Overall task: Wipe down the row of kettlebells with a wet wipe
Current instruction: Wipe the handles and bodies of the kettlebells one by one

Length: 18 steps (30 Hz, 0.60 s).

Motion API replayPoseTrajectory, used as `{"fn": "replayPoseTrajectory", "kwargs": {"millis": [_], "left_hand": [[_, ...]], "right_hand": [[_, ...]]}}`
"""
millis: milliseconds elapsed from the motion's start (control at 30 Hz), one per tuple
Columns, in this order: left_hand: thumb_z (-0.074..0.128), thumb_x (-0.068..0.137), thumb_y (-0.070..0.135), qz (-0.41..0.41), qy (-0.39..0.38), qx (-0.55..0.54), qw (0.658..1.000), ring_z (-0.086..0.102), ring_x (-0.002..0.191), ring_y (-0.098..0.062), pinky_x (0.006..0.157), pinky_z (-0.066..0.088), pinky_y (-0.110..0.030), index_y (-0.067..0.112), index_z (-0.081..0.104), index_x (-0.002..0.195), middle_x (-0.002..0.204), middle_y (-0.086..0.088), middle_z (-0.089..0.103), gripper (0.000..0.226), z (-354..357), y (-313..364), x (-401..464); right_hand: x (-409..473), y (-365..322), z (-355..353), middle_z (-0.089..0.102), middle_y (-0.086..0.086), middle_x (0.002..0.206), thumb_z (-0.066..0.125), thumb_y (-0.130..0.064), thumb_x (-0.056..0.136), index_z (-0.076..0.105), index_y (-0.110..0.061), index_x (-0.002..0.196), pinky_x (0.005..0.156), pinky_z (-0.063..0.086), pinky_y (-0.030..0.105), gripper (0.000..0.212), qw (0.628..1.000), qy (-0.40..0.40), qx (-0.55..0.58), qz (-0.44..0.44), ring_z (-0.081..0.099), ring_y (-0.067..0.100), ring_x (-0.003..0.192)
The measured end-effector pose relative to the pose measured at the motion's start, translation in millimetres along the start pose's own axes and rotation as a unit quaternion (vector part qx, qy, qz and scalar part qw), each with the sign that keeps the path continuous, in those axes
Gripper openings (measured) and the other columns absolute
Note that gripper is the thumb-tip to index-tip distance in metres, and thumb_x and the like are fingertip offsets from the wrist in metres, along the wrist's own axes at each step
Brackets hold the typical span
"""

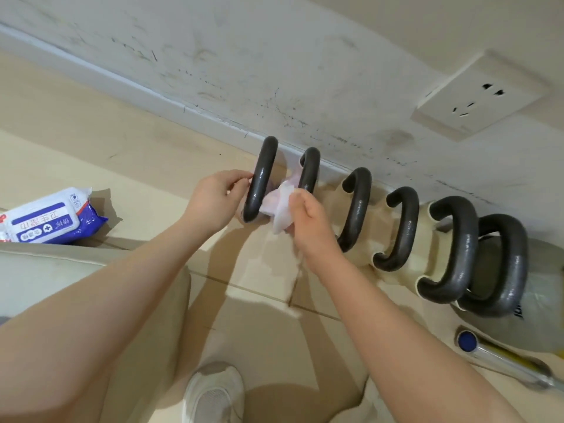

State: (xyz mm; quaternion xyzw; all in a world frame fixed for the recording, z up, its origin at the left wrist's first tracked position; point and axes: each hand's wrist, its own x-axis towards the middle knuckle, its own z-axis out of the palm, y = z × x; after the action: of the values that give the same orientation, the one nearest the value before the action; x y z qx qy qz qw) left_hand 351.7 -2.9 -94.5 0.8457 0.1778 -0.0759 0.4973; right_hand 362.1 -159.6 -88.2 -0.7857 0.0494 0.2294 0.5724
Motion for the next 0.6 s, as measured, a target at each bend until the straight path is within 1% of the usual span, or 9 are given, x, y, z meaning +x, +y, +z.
{"fn": "replayPoseTrajectory", "kwargs": {"millis": [67,133,200,267,333,400,467,533,600], "left_hand": [[0.045,0.093,0.015,0.072,0.031,0.085,0.993,0.056,0.108,-0.03,0.09,0.04,-0.029,0.009,0.063,0.112,0.113,-0.013,0.062,0.027,4.4,4.6,-3.9],[0.044,0.089,0.012,0.141,0.031,0.1,0.984,0.055,0.105,-0.033,0.088,0.036,-0.027,0.004,0.062,0.109,0.109,-0.017,0.061,0.028,12.9,15.2,-6.4],[0.043,0.09,0.008,0.143,0.01,0.072,0.987,0.057,0.098,-0.03,0.085,0.036,-0.025,0.004,0.063,0.105,0.102,-0.016,0.064,0.025,26.5,31.8,-11.4],[0.04,0.092,0.009,0.078,-0.008,0.044,0.996,0.058,0.092,-0.03,0.081,0.039,-0.029,0.005,0.061,0.1,0.095,-0.014,0.067,0.023,44.5,41.6,-11.2],[0.039,0.093,0.012,-0.012,-0.05,0.023,0.998,0.059,0.091,-0.03,0.08,0.039,-0.03,0.002,0.059,0.105,0.098,-0.016,0.068,0.025,60.6,43.2,-8.8],[0.041,0.093,0.011,-0.066,-0.07,-0.028,0.995,0.058,0.083,-0.027,0.077,0.042,-0.029,0.001,0.062,0.104,0.096,-0.019,0.069,0.026,69.6,39.3,-9.1],[0.049,0.09,0.009,-0.103,-0.07,-0.101,0.987,0.059,0.079,-0.025,0.08,0.048,-0.031,0.005,0.066,0.104,0.09,-0.015,0.069,0.022,70.4,38.3,-11.9],[0.059,0.086,0.009,-0.144,-0.058,-0.156,0.975,0.065,0.087,-0.025,0.089,0.053,-0.037,0.006,0.066,0.109,0.099,-0.013,0.071,0.025,68.5,38.0,-11.4],[0.064,0.082,0.006,-0.175,-0.045,-0.177,0.967,0.066,0.095,-0.026,0.092,0.052,-0.04,0.004,0.063,0.114,0.107,-0.013,0.069,0.032,67.7,39.8,-10.7]], "right_hand": [[-8.7,-18.6,-22.9,0.058,-0.014,0.089,0.032,-0.028,0.101,0.055,-0.027,0.096,0.072,0.042,0.011,0.024,0.999,0.04,0.007,-0.027,0.054,-0.003,0.08],[-11.3,-24.7,-38.6,0.057,-0.021,0.091,0.032,-0.026,0.101,0.054,-0.03,0.098,0.074,0.039,0.009,0.022,0.991,0.122,0.018,-0.052,0.052,-0.012,0.081],[-9.8,-20.3,-45.3,0.053,-0.026,0.104,0.03,-0.024,0.101,0.051,-0.029,0.115,0.084,0.035,0.008,0.025,0.981,0.187,0.003,-0.059,0.049,-0.015,0.091],[-6.1,-11.1,-40.2,0.048,-0.019,0.126,0.027,-0.023,0.101,0.041,-0.019,0.136,0.096,0.029,0.008,0.038,0.977,0.199,-0.038,-0.063,0.043,-0.009,0.114],[-2.0,2.3,-28.4,0.042,-0.025,0.127,0.027,-0.021,0.101,0.034,-0.018,0.142,0.091,0.025,-0.002,0.041,0.987,0.151,-0.034,-0.049,0.038,-0.016,0.114],[-4.7,11.5,-14.5,0.039,-0.03,0.122,0.029,-0.028,0.101,0.03,-0.024,0.143,0.082,0.03,-0.004,0.042,0.997,0.052,0.058,0.004,0.038,-0.016,0.116],[-13.7,17.7,-7.6,0.043,-0.027,0.129,0.024,-0.043,0.1,0.037,-0.032,0.139,0.088,0.033,0.002,0.043,0.985,-0.013,0.168,0.036,0.04,-0.01,0.121],[-17.2,19.0,-9.4,0.05,-0.02,0.127,0.014,-0.049,0.098,0.046,-0.031,0.132,0.097,0.03,0.012,0.05,0.974,0.006,0.223,0.04,0.046,-0.007,0.116],[-5.2,20.0,-12.1,0.056,-0.01,0.119,0.017,-0.045,0.1,0.053,-0.022,0.127,0.092,0.037,0.017,0.051,0.965,0.083,0.243,0.051,0.054,0.001,0.105]]}}
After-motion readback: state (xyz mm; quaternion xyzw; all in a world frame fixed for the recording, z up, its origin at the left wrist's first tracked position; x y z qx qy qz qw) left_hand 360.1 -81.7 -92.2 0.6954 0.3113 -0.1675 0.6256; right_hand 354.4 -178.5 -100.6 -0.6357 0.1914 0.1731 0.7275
